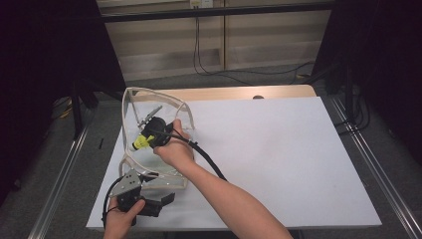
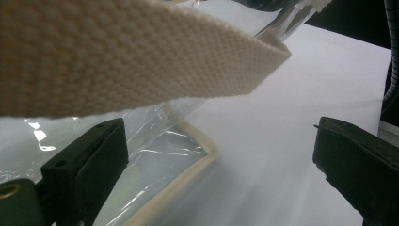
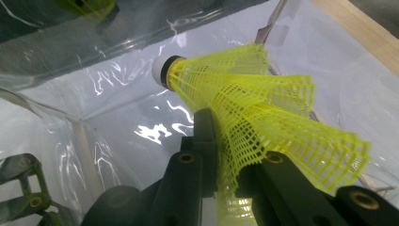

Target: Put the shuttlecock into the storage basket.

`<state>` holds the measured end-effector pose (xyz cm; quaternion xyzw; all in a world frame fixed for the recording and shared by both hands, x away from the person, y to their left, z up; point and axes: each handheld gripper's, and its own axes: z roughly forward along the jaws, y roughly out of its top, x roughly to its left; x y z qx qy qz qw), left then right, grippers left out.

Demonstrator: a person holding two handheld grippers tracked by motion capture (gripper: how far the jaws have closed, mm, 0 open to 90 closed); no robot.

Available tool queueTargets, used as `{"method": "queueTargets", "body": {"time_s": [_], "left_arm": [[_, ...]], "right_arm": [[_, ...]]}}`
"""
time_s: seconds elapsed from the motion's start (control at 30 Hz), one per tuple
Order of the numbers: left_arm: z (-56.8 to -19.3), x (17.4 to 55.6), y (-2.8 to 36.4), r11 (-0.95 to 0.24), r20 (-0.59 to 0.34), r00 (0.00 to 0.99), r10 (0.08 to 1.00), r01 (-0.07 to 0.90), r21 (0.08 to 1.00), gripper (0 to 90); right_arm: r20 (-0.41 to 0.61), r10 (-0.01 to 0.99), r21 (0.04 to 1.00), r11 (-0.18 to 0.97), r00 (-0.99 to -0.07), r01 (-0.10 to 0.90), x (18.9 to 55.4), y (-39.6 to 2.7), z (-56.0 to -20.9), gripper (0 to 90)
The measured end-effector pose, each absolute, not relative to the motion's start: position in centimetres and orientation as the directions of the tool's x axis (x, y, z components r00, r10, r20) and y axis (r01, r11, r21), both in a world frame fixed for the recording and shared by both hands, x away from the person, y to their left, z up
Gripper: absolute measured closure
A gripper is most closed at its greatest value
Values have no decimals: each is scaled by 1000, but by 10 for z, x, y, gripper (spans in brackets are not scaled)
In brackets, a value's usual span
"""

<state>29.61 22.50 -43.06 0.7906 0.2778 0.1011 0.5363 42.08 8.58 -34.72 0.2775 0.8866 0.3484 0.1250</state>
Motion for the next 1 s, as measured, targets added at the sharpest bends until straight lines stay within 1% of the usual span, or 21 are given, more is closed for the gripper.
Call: {"method": "queueTargets", "body": {"time_s": [0.37,0.5,0.53,0.57,0.6,0.63,0.67,0.7,0.73,0.77,0.8,0.87,1.0], "left_arm": [[-431,296,226,-264,-141,822,552,333,905,40],[-431,296,226,-266,-140,822,551,333,905,38],[-431,296,226,-266,-141,822,552,334,904,39],[-431,296,226,-263,-143,823,550,333,905,40],[-431,296,226,-265,-142,822,552,334,905,40],[-431,296,226,-266,-141,822,552,333,905,40],[-430,296,226,-266,-139,822,552,332,905,40],[-430,296,225,-266,-140,823,550,332,905,39],[-430,296,225,-268,-138,823,551,331,904,39],[-430,296,225,-267,-138,822,552,332,905,39],[-430,296,225,-267,-139,822,552,332,905,38],[-431,296,225,-263,-145,832,536,328,907,38],[-430,297,224,-267,-139,836,530,321,909,38]], "right_arm": [[-45,554,656,644,-831,393,421,94,-360,847],[-22,536,658,644,-844,391,422,96,-363,846],[-18,533,658,644,-846,391,423,96,-364,834],[-7,523,654,647,-852,391,423,98,-367,780],[5,526,652,643,-850,402,423,98,-368,642],[1,544,655,634,-839,412,424,99,-368,527],[6,555,652,628,-832,424,424,98,-367,459],[20,568,647,620,-823,443,424,96,-366,410],[33,587,650,603,-809,463,424,94,-363,325],[34,608,657,585,-793,476,425,91,-360,276],[37,613,664,575,-789,478,425,88,-356,281],[68,616,665,559,-785,496,425,82,-349,245],[96,622,679,529,-777,508,421,76,-340,219]]}}
